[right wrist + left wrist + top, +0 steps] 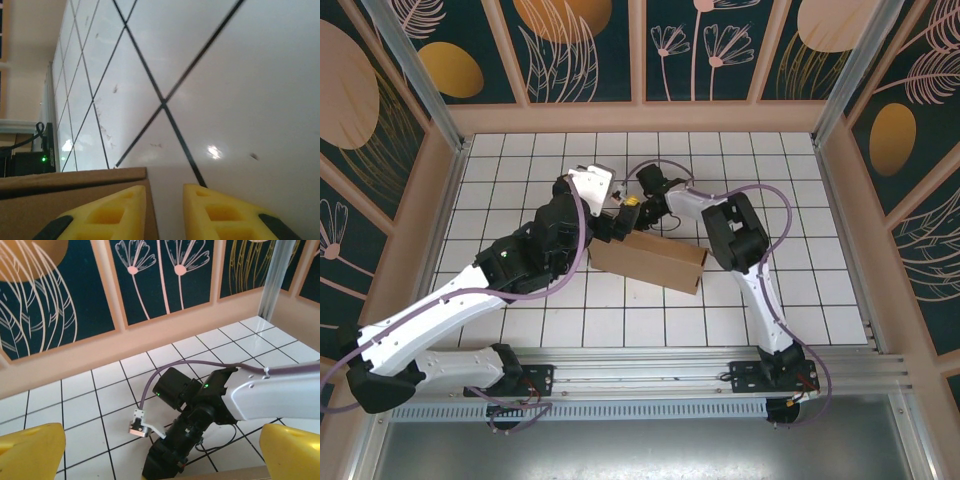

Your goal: Fold the paper box

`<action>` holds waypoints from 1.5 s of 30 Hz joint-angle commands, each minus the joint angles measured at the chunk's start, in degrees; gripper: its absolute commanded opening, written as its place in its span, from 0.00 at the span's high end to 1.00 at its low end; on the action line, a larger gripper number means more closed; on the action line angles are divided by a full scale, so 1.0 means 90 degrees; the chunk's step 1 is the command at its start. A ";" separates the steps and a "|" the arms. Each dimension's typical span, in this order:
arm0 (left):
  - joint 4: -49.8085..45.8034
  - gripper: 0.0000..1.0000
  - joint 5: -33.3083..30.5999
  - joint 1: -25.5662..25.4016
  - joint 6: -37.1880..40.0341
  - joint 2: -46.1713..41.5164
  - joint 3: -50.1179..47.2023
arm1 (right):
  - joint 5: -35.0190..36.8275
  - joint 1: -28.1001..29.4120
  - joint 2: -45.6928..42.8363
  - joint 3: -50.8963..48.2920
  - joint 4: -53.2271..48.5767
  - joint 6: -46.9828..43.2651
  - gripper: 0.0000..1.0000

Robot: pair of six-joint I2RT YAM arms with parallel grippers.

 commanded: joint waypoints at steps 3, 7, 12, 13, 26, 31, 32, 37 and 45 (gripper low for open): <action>-0.0035 0.01 -0.0273 0.0142 -0.0650 -0.0002 -0.0273 | -0.0403 0.0188 0.0362 0.0267 -0.0428 -0.0394 0.74; -0.0101 0.01 -0.0190 0.0213 -0.0776 -0.0015 -0.0363 | -0.0457 0.0252 0.0538 0.0501 -0.0535 -0.0412 0.73; -0.0132 0.01 -0.0157 0.0265 -0.0927 -0.0181 -0.0423 | -0.0346 0.0428 0.0814 0.0780 -0.0907 -0.0592 0.73; -0.0136 0.01 -0.0170 0.0271 -0.0965 -0.0224 -0.0414 | -0.0310 0.0463 0.0832 0.0771 -0.0922 -0.0597 0.73; -0.0029 0.01 0.0010 0.0306 -0.1228 -0.0261 -0.0623 | -0.0383 0.0938 0.0769 0.0557 -0.0821 -0.0572 0.75; -0.0010 0.01 0.0026 0.0312 -0.1233 -0.0226 -0.0631 | -0.0464 0.1133 0.0850 0.0763 -0.0986 -0.0653 0.75; -0.0002 0.01 0.0024 0.0316 -0.1232 -0.0224 -0.0638 | -0.0464 0.1177 0.0870 0.0801 -0.1027 -0.0670 0.75; -0.0001 0.01 -0.0041 0.0328 -0.1225 -0.0240 -0.0662 | -0.0327 0.1296 0.0842 0.0882 -0.1126 -0.0708 0.75; 0.0081 0.01 -0.0416 0.0504 -0.1194 -0.0476 -0.0840 | 0.0379 0.0352 -0.1680 -0.0983 0.1811 0.0856 0.61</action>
